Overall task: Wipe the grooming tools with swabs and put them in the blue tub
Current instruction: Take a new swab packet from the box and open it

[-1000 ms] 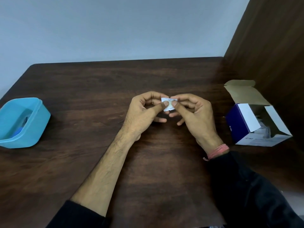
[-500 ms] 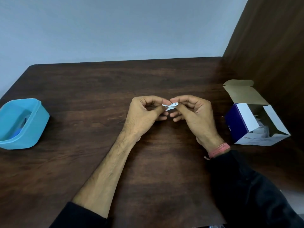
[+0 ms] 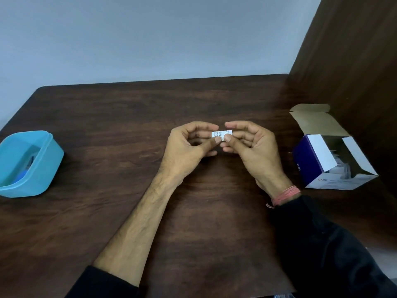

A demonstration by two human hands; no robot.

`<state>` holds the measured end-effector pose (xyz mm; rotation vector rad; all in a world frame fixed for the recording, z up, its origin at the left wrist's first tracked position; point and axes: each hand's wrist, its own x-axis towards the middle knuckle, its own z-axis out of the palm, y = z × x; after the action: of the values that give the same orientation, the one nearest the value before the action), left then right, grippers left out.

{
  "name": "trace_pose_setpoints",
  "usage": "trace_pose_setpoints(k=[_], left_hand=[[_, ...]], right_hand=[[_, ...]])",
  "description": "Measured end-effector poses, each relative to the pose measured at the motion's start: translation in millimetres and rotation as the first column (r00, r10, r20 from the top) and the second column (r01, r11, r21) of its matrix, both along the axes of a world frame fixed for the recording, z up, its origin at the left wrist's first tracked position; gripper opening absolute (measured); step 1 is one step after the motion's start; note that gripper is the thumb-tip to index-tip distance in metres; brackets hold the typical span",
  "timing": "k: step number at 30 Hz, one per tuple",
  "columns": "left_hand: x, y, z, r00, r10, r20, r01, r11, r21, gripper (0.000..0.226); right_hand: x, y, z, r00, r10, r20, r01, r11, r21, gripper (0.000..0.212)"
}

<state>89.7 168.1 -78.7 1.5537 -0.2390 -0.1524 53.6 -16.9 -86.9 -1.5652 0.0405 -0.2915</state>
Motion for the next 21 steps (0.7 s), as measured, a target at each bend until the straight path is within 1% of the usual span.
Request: trace_pose_setpoints(k=[1, 3, 5, 7, 10, 13, 16, 21], left_hand=[[0.2, 0.3, 1.2, 1.000, 0.013, -0.022, -0.013, 1.000, -0.014, 0.031], [1.1, -0.2, 4.4, 0.997, 0.032, -0.065, -0.034, 0.999, -0.022, 0.042], [1.8, -3.5, 6.4, 0.993, 0.066, -0.095, -0.068, 0.997, -0.021, 0.048], [2.2, -7.9, 5.6, 0.988, 0.110, -0.112, -0.112, 0.994, -0.014, 0.052], [2.8, -11.4, 1.7, 0.986, 0.139, -0.091, -0.139, 0.990, 0.014, 0.058], [0.6, -7.9, 0.4, 0.991, 0.120, -0.057, -0.121, 0.993, -0.016, 0.057], [-5.1, -7.1, 2.1, 0.994, 0.110, -0.019, -0.110, 0.994, -0.004, 0.055], [-8.2, -9.5, 15.1, 0.987, 0.143, -0.077, -0.146, 0.989, -0.035, 0.049]], right_hand=[[0.4, 0.2, -0.1, 1.000, -0.005, -0.003, 0.005, 1.000, -0.006, 0.026], [1.5, 1.6, -1.0, 1.000, -0.025, -0.011, 0.025, 0.999, -0.022, 0.022], [2.8, 3.3, -1.6, 0.998, -0.053, -0.019, 0.052, 0.998, -0.039, 0.016], [4.0, 4.7, -2.8, 0.996, -0.083, -0.021, 0.082, 0.995, -0.061, 0.015], [4.2, 5.4, -4.1, 0.994, -0.105, -0.036, 0.101, 0.992, -0.080, 0.015], [3.1, 4.9, -3.5, 0.995, -0.098, -0.032, 0.096, 0.993, -0.069, 0.012], [-1.4, 3.6, -5.2, 0.996, -0.081, -0.035, 0.078, 0.995, -0.061, 0.012], [-5.2, 5.1, 6.2, 0.997, -0.069, -0.035, 0.067, 0.996, -0.055, 0.014]])
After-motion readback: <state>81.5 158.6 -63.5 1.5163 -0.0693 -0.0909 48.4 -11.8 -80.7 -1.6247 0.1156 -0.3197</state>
